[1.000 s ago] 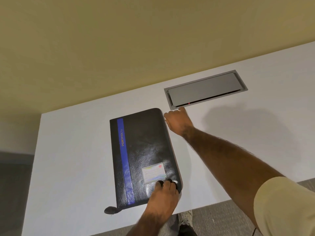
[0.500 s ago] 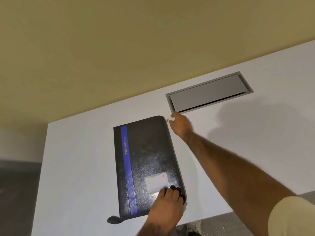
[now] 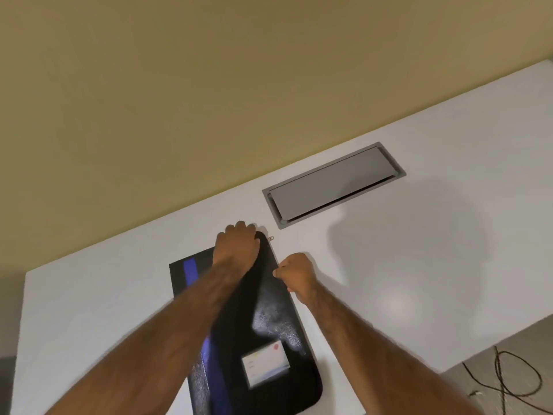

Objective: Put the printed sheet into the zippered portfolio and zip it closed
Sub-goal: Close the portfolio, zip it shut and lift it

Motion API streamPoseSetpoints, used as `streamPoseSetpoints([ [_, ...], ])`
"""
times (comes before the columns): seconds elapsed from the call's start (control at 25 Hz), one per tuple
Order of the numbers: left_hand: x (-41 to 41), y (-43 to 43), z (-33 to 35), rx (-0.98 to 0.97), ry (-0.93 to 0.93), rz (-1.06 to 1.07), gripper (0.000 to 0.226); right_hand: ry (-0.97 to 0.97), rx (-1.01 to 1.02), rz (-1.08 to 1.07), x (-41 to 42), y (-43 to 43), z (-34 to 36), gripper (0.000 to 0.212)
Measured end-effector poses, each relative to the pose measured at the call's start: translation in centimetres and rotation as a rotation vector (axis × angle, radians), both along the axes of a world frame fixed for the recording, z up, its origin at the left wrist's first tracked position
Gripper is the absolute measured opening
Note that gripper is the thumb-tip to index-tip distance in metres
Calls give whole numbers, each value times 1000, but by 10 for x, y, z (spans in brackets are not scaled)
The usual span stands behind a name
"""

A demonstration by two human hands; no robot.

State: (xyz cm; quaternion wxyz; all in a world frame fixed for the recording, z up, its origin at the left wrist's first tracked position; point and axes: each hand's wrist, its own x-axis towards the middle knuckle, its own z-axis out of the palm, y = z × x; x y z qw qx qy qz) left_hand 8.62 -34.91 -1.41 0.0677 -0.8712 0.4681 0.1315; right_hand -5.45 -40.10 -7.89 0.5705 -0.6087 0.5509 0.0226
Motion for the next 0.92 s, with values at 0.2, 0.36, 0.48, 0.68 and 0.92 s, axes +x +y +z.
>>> streamPoseSetpoints([
  [0.2,17,-50,-21,181,59,-32,46,126,-46,-25,12,9,-2,17],
  [0.36,11,-65,-31,201,17,-50,44,176,-55,-32,16,13,-1,23],
  [0.48,7,-70,-35,212,-12,-89,38,190,-75,-28,17,12,-2,20],
  [0.68,5,-75,-37,223,67,-30,38,197,-95,-34,17,11,-3,15],
  [0.92,29,-69,-35,31,297,315,42,182,-84,-78,20,11,-7,13],
])
